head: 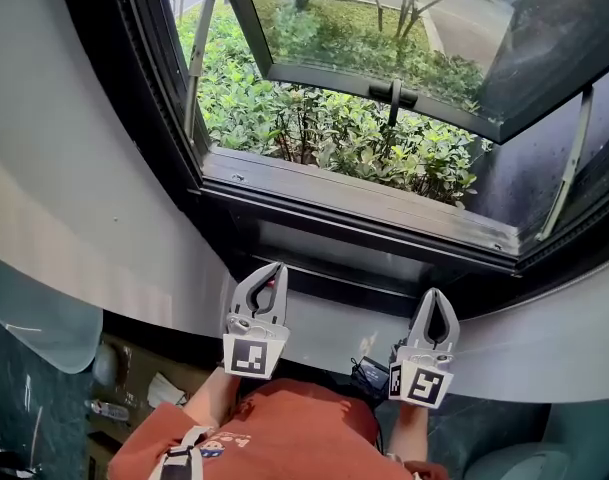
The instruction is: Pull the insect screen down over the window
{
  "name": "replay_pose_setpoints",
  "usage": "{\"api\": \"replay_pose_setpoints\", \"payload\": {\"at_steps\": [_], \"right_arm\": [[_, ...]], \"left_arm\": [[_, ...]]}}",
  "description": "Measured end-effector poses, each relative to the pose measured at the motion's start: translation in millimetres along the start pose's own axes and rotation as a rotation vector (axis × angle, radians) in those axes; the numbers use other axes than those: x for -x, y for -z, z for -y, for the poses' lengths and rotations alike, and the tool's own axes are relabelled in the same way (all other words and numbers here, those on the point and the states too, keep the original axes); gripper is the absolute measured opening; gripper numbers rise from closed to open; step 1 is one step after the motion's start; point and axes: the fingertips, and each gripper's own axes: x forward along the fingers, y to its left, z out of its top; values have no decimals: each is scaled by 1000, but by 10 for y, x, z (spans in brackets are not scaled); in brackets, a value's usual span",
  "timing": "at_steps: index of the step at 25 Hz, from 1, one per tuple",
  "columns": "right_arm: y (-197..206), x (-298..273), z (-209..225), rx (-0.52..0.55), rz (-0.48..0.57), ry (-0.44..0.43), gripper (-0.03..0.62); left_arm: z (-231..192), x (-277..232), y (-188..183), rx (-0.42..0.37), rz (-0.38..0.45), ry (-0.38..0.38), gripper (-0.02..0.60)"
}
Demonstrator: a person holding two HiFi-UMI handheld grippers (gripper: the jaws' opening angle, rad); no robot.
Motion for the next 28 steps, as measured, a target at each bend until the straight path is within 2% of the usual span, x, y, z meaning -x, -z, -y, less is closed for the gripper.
{"api": "replay_pose_setpoints", "payload": {"at_steps": [17,28], "right_arm": [[-235,-86,-19,21,75,-8,9],[-656,-198,48,74,186,-2,9]], "left_arm": [[-65,-26,-201,-27,27,-7,6],[-150,-104,-564,-60,113,-11,6]]}}
